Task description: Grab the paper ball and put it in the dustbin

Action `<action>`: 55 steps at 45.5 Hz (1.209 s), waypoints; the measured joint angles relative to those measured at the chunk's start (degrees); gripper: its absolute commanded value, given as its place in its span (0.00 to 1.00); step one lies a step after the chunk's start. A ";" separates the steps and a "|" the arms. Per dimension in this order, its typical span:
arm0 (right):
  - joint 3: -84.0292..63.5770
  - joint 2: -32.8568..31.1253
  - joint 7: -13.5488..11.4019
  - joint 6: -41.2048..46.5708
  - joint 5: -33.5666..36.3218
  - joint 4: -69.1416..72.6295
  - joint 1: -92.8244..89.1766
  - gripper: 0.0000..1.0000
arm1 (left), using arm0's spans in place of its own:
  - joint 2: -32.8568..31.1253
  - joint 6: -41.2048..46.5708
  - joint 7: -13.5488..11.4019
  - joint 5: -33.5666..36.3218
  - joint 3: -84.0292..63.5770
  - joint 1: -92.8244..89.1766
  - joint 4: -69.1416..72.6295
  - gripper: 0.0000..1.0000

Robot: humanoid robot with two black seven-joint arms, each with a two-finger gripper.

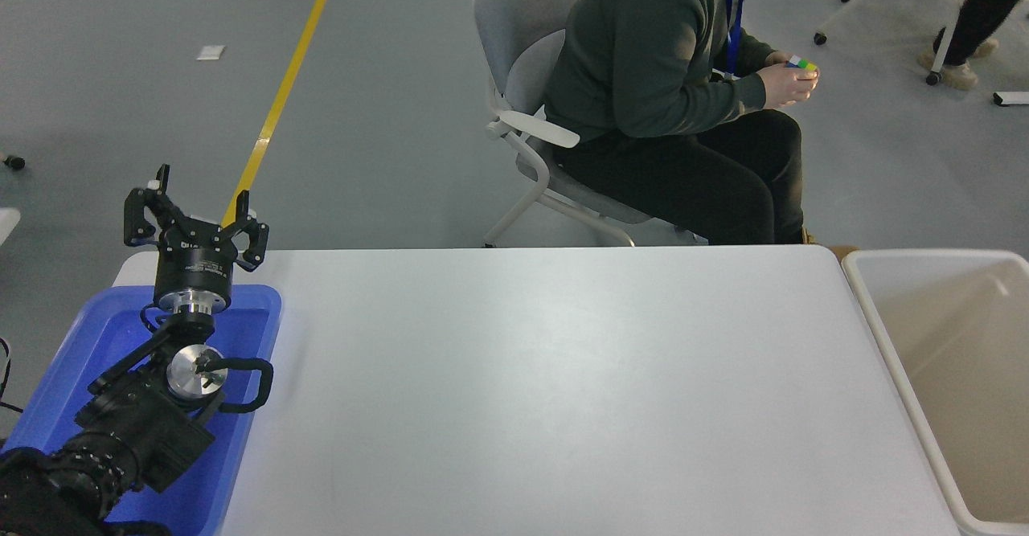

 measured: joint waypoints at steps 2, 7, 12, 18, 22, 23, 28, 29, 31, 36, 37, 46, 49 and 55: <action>4.70 2.68 -0.05 -1.81 0.35 -4.84 -5.02 0.09 | 0.00 0.00 0.00 -0.01 0.00 0.00 0.00 0.99; 13.83 10.34 -0.12 -4.57 1.47 -17.04 -13.62 0.09 | 0.00 0.01 0.00 -0.02 0.00 0.00 0.00 0.99; 20.24 17.40 -0.16 -6.42 3.12 -26.72 -19.19 0.09 | 0.00 0.01 0.00 -0.02 0.00 -0.01 0.00 0.99; 25.89 23.44 -0.26 -9.37 7.14 -33.78 -24.49 0.09 | -0.01 0.01 0.00 -0.05 0.00 -0.01 0.00 0.99; 27.96 26.34 -0.41 -10.74 9.34 -36.33 -26.82 0.09 | -0.02 0.01 -0.01 -0.05 0.00 0.00 0.00 0.99; 28.37 26.93 -0.48 -11.07 9.81 -36.84 -27.34 0.09 | -0.03 0.01 0.00 -0.05 0.00 0.00 0.00 0.99; 30.02 29.49 -0.70 -13.07 11.97 -38.76 -29.66 0.10 | -0.05 0.01 0.00 -0.05 0.02 0.00 0.00 0.99; 30.23 29.88 -0.72 -13.40 12.28 -39.00 -30.02 0.11 | -0.05 0.01 0.00 -0.06 0.02 0.00 0.00 0.99; 30.68 30.78 -0.78 -14.16 12.92 -39.47 -30.88 0.11 | -0.06 0.01 0.00 -0.06 0.02 0.00 0.00 0.99; 31.38 32.37 -0.87 -15.41 13.95 -40.03 -32.78 0.21 | -0.06 0.01 -0.01 -0.07 0.01 0.00 0.00 0.99; 31.58 32.93 -0.88 -15.86 14.23 -40.11 -33.50 0.22 | -0.06 0.01 -0.01 -0.07 0.01 0.00 0.00 0.99; 33.15 35.05 -0.90 -17.34 15.73 -40.21 -36.44 0.23 | -0.06 0.02 -0.01 -0.07 0.01 0.00 0.00 0.99; 33.54 35.70 -0.86 -17.85 16.10 -40.21 -37.37 0.24 | -0.06 0.03 -0.01 -0.07 0.00 0.00 0.00 0.99; 34.16 36.68 -0.77 -18.55 16.59 -40.21 -38.98 0.47 | -0.07 0.03 -0.01 -0.07 -0.01 0.00 0.00 0.99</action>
